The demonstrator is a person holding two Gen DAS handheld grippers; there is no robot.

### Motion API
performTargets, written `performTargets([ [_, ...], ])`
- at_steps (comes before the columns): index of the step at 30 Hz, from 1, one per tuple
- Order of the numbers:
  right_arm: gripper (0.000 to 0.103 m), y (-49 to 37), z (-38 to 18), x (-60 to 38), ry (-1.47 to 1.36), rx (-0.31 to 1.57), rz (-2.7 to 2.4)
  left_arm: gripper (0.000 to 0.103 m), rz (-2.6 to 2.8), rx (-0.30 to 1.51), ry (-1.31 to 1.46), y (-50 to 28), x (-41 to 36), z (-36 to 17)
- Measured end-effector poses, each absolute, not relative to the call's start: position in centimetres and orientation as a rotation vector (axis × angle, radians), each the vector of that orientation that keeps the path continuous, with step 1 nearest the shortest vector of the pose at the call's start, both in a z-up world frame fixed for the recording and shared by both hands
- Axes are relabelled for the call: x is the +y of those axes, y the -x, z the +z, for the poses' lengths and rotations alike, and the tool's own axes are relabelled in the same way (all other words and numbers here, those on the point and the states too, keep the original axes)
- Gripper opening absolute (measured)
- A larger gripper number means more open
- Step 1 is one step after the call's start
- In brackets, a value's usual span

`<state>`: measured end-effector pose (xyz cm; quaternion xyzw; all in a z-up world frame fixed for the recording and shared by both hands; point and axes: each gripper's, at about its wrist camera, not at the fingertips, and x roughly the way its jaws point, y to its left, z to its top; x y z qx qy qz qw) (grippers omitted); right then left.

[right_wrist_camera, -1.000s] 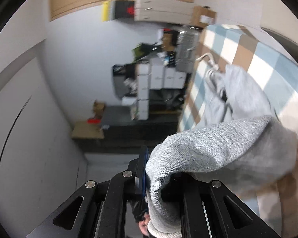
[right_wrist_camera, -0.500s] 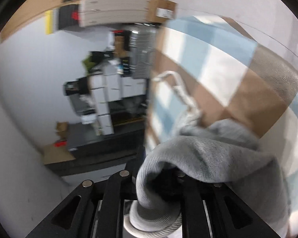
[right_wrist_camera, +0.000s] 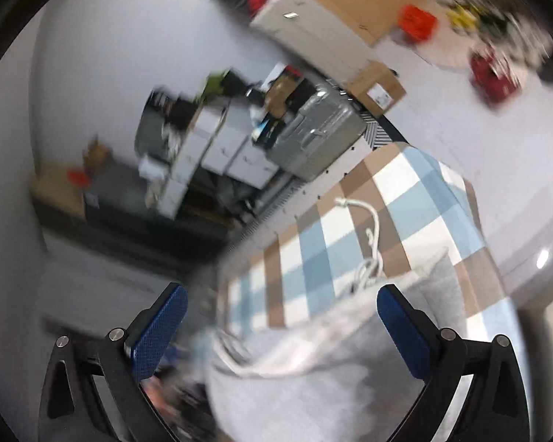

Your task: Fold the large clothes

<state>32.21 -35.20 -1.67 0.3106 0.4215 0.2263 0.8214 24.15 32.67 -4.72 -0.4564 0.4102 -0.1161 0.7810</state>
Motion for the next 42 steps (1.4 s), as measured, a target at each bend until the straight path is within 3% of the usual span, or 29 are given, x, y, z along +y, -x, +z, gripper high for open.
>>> performTargets([
  [4,0.103,-30.1,-2.2,-29.1,-0.252,0.987,0.433,0.076,-0.317,0.999,0.811,-22.7,28.1,-5.3],
  [9,0.103,-27.5,-5.5,-21.5,0.374,0.946,0.325,0.076,-0.361,1.183,0.456,-23.6,19.9,-7.0],
  [12,0.103,-28.5,-7.2,-19.7,0.516,0.938,0.288,0.076,-0.294,1.232,0.241,-24.4,16.8,-7.8],
  [18,0.103,-32.4,-9.5,-21.0,0.637,0.991,0.194,0.076,-0.209,1.291,-0.035,-26.5,14.5,-10.0],
  [23,0.102,-34.0,-11.4,-20.6,0.675,1.024,0.249,0.076,-0.197,1.31,-0.086,-28.1,13.8,-11.6],
  [30,0.102,-39.7,-9.4,-22.0,0.389,0.977,0.207,0.076,-0.117,1.269,-0.129,-30.6,14.0,-11.6],
  [36,0.094,-42.7,-7.3,-24.2,0.21,0.928,0.158,0.076,-0.037,1.187,-0.047,-32.2,16.2,-10.5],
  [42,0.096,-35.2,-5.6,-21.1,0.605,0.791,0.376,0.076,-0.142,1.115,-0.118,-28.7,14.9,-8.9],
])
